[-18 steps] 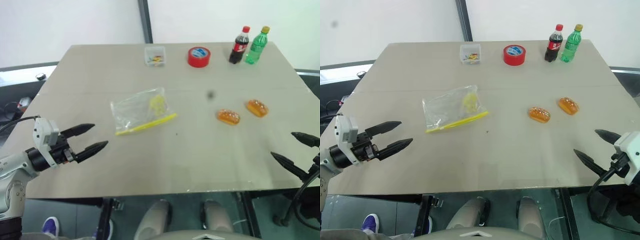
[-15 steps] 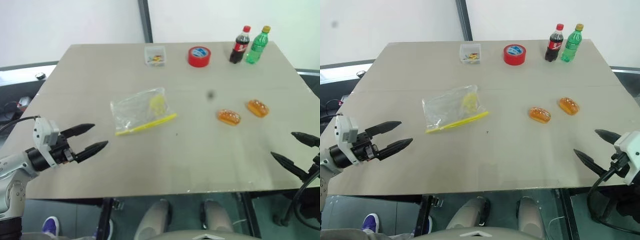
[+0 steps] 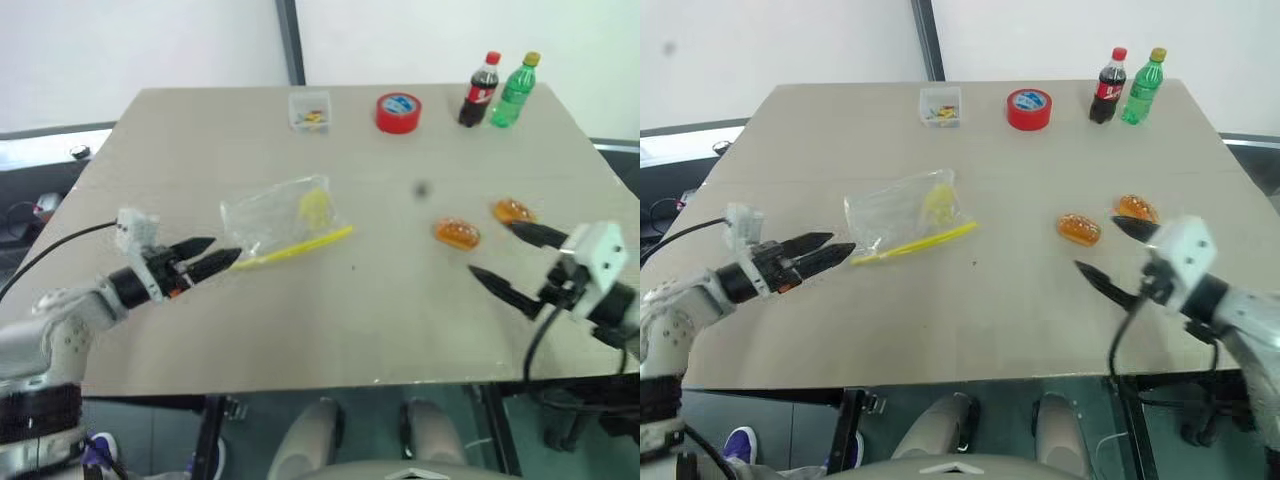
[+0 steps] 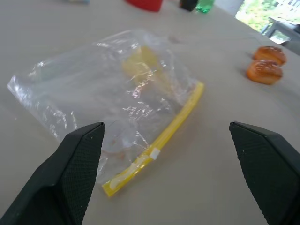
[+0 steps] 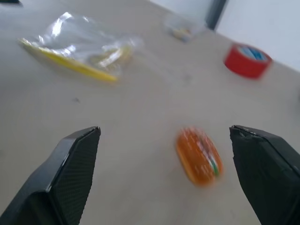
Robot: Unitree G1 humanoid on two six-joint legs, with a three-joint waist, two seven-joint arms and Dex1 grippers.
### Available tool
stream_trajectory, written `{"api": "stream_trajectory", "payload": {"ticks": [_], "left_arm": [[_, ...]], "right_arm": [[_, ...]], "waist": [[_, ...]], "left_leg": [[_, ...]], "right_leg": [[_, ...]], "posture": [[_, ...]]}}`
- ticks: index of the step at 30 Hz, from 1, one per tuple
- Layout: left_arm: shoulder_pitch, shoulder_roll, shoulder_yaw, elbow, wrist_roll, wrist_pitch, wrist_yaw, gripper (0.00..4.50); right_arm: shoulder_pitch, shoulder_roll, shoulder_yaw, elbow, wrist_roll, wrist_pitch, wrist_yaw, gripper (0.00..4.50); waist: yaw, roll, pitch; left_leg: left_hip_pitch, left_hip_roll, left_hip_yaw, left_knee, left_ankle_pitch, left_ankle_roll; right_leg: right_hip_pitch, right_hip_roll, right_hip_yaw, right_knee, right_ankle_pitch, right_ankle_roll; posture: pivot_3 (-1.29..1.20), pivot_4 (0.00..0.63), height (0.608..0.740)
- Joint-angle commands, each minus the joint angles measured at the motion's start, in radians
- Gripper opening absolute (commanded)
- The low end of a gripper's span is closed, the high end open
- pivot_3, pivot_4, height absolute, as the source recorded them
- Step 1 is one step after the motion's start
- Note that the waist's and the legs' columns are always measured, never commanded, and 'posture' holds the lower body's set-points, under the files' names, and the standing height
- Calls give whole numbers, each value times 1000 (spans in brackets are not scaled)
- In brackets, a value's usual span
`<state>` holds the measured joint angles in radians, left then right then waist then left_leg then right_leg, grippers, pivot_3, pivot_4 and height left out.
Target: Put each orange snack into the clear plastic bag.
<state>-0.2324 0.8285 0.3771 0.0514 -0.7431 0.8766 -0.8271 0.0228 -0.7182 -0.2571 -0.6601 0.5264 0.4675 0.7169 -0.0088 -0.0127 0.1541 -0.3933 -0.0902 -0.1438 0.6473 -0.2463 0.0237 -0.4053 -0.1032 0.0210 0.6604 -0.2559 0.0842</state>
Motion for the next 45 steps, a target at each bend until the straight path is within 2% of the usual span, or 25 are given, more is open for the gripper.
{"api": "stream_trajectory", "payload": {"ticks": [1,6,9,12,15,18,22,30,32,36,39,42,45], "left_arm": [[-154,35,-8,201,-14,142,13,4485],[-343,57,-74,495,104,90,-18,4485],[-485,25,-174,721,234,-28,-37,4485],[-567,-19,-228,857,305,-104,-90,4485],[-654,-76,-263,986,340,-92,-202,4485],[-709,-83,-307,1055,357,10,-425,4485],[-720,-83,-373,1112,422,12,-612,4485],[-655,-186,-419,1112,485,-66,-745,4485],[-644,-212,-418,1094,496,-111,-729,4485],[-657,-283,-355,1036,448,-69,-645,4485],[-670,-319,-296,1031,419,41,-514,4485],[-630,-328,-259,898,377,166,-440,4485],[-642,-326,-201,867,338,272,-355,4485]], "right_arm": [[-115,30,131,-29,-14,22,-29,4500],[-190,77,233,-23,-52,12,-52,4500],[-200,98,262,-23,-68,6,-64,4500],[-192,106,264,-35,-76,8,-76,4500],[-177,106,255,-49,-87,15,-92,4500],[-163,103,245,-65,-89,24,-105,4500],[-144,97,233,-83,-83,33,-115,4500],[-132,103,240,-97,-89,35,-136,4500],[-132,103,241,-97,-89,35,-139,4500],[-131,108,248,-96,-107,30,-157,4500],[-131,112,251,-102,-113,32,-165,4500],[-124,115,246,-111,-117,34,-176,4500],[-122,121,250,-112,-123,35,-184,4500]], "waist": [[-1,-2,1],[-3,-3,2],[-1,-5,2],[2,-5,2],[5,-5,2],[1,-5,2],[-16,-5,2],[-23,-4,1],[-20,-4,0],[-2,-2,-2],[4,-2,-2],[-3,-2,-2],[-6,-2,-2]], "left_leg": [[1,-1,-1,0,0,0],[-1,-2,-2,0,3,-5],[-6,-4,-2,1,3,-5],[-7,-5,-2,1,3,-5],[-6,-6,-2,2,3,-5],[-6,-8,-2,3,3,-5],[-6,-9,-1,3,3,-5],[-5,-7,-1,5,3,-4],[-5,-7,-1,5,3,-4],[-4,-7,-2,5,1,-1],[-4,-7,-4,7,1,0],[-2,-7,-4,7,1,0],[-1,-7,-4,7,1,0]], "right_leg": [[0,0,-1,1,0,0],[-2,-1,-1,1,0,0],[-6,-2,0,1,0,0],[-6,-3,0,1,0,0],[-6,-3,0,2,0,0],[-6,-3,-1,3,0,0],[-5,-2,0,4,0,1],[-5,-2,0,5,0,1],[-4,-3,0,5,0,1],[-4,-3,0,5,0,1],[-2,-3,-1,5,1,2],[1,-3,-1,5,1,3],[1,-3,-1,5,2,3]], "posture": [[0,150,736],[0,150,736],[0,150,736],[0,150,736],[0,150,736],[0,150,736],[0,150,736],[0,150,736],[0,150,736],[0,150,736],[0,150,736],[0,150,736],[0,150,736]]}}
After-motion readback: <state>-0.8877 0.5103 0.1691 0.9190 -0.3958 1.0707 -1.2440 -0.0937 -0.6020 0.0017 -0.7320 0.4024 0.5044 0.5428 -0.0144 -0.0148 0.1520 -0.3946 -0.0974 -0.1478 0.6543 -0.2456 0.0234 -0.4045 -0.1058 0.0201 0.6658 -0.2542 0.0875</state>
